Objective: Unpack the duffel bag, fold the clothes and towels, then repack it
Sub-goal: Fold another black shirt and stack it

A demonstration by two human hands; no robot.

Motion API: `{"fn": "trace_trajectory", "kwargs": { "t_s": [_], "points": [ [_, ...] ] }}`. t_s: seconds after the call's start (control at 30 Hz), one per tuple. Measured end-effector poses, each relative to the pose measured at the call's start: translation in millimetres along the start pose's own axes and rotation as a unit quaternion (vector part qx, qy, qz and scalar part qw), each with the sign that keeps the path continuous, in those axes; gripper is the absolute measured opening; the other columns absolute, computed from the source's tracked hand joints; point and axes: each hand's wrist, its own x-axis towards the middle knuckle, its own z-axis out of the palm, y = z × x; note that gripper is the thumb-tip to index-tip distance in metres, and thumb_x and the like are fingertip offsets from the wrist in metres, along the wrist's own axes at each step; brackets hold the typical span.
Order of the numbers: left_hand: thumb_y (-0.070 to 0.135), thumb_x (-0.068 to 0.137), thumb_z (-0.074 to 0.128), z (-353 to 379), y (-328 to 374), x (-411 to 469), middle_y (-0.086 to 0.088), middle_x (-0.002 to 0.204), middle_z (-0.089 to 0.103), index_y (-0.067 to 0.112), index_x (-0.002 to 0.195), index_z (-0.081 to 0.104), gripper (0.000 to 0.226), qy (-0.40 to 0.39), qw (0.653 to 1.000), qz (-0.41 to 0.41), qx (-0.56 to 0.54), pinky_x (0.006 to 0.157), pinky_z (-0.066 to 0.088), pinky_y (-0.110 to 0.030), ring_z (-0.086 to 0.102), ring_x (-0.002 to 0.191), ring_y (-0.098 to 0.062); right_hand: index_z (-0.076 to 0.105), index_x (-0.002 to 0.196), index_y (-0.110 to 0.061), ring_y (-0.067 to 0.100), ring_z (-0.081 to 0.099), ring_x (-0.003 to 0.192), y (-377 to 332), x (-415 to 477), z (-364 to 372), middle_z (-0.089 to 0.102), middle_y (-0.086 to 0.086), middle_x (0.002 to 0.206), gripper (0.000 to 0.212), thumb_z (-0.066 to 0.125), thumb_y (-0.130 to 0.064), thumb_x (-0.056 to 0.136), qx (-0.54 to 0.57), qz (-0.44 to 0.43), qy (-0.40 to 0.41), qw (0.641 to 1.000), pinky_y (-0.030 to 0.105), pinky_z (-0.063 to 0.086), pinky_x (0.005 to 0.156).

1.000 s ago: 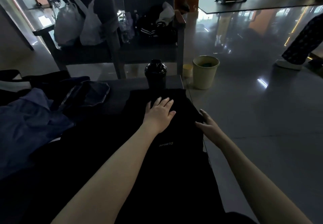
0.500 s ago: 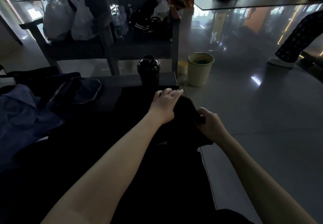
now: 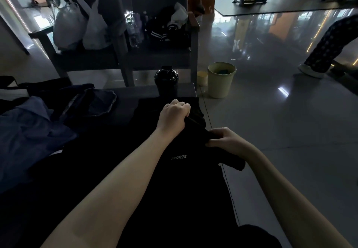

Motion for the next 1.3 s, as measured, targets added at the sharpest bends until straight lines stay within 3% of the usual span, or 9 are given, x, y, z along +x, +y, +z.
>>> {"fn": "trace_trajectory", "kwargs": {
  "t_s": [0.13, 0.27, 0.43, 0.67, 0.87, 1.03, 1.13, 1.23, 1.3],
  "points": [
    [-0.017, 0.073, 0.041, -10.0, 4.6, -6.1, 0.002, 0.069, 0.043, 0.011, 0.077, 0.051, 0.030, 0.025, 0.999, -0.002, 0.023, 0.055, 0.024, -0.018, 0.038, 0.071, -0.013, 0.061, 0.115, -0.016, 0.009, 0.054, 0.060, -4.8, 2.5, 5.9, 0.058, 0.008, 0.090, 0.023, 0.055, -0.018, 0.093, 0.066, 0.008, 0.016, 0.998, 0.026, 0.048, 0.066],
    [-0.015, 0.072, 0.041, -13.4, 7.9, -9.2, 0.001, 0.070, 0.050, 0.012, 0.079, 0.051, 0.029, 0.023, 0.999, -0.026, 0.012, 0.053, 0.024, -0.023, 0.044, 0.072, -0.015, 0.053, 0.127, -0.015, 0.003, 0.053, 0.058, -3.9, 11.9, 20.2, 0.052, 0.004, 0.081, 0.037, 0.053, -0.003, 0.092, 0.138, 0.012, 0.026, 0.990, 0.027, 0.056, 0.066],
    [-0.014, 0.070, 0.041, -17.6, 5.6, -9.7, 0.003, 0.068, 0.051, 0.015, 0.077, 0.048, 0.031, 0.014, 0.998, -0.054, -0.006, 0.050, 0.025, -0.021, 0.047, 0.074, -0.014, 0.063, 0.093, 0.000, 0.017, 0.055, 0.063, 1.8, 18.9, 26.1, 0.058, 0.012, 0.081, 0.013, 0.067, -0.005, 0.082, -0.103, -0.025, 0.130, 0.986, 0.032, 0.050, 0.061],
    [-0.013, 0.074, 0.040, -15.4, 2.8, -2.5, -0.002, 0.077, 0.055, 0.009, 0.086, 0.055, 0.030, 0.020, 0.993, -0.115, 0.019, 0.054, 0.035, -0.027, 0.053, 0.073, -0.020, 0.050, 0.056, -0.013, 0.020, 0.048, 0.062, 18.8, 8.9, 9.0, 0.047, -0.001, 0.054, 0.037, 0.070, -0.032, 0.080, -0.284, -0.040, 0.291, 0.913, 0.029, 0.031, 0.056],
    [-0.012, 0.083, 0.040, -3.5, 4.4, 17.9, -0.011, 0.103, 0.057, 0.006, 0.101, 0.058, 0.031, 0.003, 0.982, -0.181, -0.055, 0.064, 0.042, -0.031, 0.059, 0.087, -0.028, 0.060, 0.074, -0.020, 0.015, 0.057, 0.063, -9.2, -17.0, -8.7, 0.057, -0.009, 0.062, 0.015, 0.067, -0.030, 0.082, -0.243, -0.070, 0.386, 0.887, 0.026, 0.039, 0.055],
    [0.002, 0.091, 0.048, 5.5, -6.5, 18.8, -0.007, 0.139, 0.044, 0.009, 0.132, 0.051, 0.042, -0.065, 0.934, -0.245, -0.252, 0.092, 0.038, -0.021, 0.047, 0.124, -0.022, 0.068, 0.091, -0.017, 0.014, 0.064, 0.068, -8.3, -17.6, 30.6, 0.067, -0.003, 0.075, 0.010, 0.064, -0.025, 0.086, -0.238, -0.097, 0.311, 0.915, 0.030, 0.052, 0.061],
    [0.010, 0.093, 0.052, 2.5, -12.4, 6.9, -0.004, 0.150, 0.032, 0.010, 0.142, 0.039, 0.051, -0.092, 0.928, -0.237, -0.272, 0.105, 0.033, -0.025, 0.037, 0.134, -0.021, 0.069, 0.101, -0.009, 0.016, 0.066, 0.077, 7.2, -8.5, 62.1, 0.070, 0.006, 0.087, 0.018, 0.067, -0.013, 0.084, -0.213, -0.098, 0.221, 0.947, 0.026, 0.052, 0.068],
    [0.028, 0.093, 0.058, -0.2, -16.0, -0.3, -0.007, 0.147, 0.032, 0.009, 0.142, 0.037, 0.057, -0.087, 0.933, -0.249, -0.247, 0.098, 0.035, -0.023, 0.041, 0.130, -0.022, 0.066, 0.109, -0.008, 0.012, 0.064, 0.070, 14.8, -3.4, 83.0, 0.070, 0.005, 0.090, 0.023, 0.065, -0.014, 0.087, -0.164, -0.068, 0.109, 0.978, 0.010, 0.044, 0.062],
    [0.038, 0.089, 0.062, 0.3, -18.4, -1.5, -0.008, 0.143, 0.032, 0.010, 0.142, 0.036, 0.065, -0.104, 0.938, -0.263, -0.199, 0.094, 0.039, -0.026, 0.043, 0.126, -0.023, 0.067, 0.109, -0.012, 0.007, 0.063, 0.072, 18.0, -2.2, 86.6, 0.070, 0.001, 0.091, 0.021, 0.061, -0.016, 0.090, -0.178, -0.065, 0.125, 0.974, 0.010, 0.045, 0.066]
  ]
}}
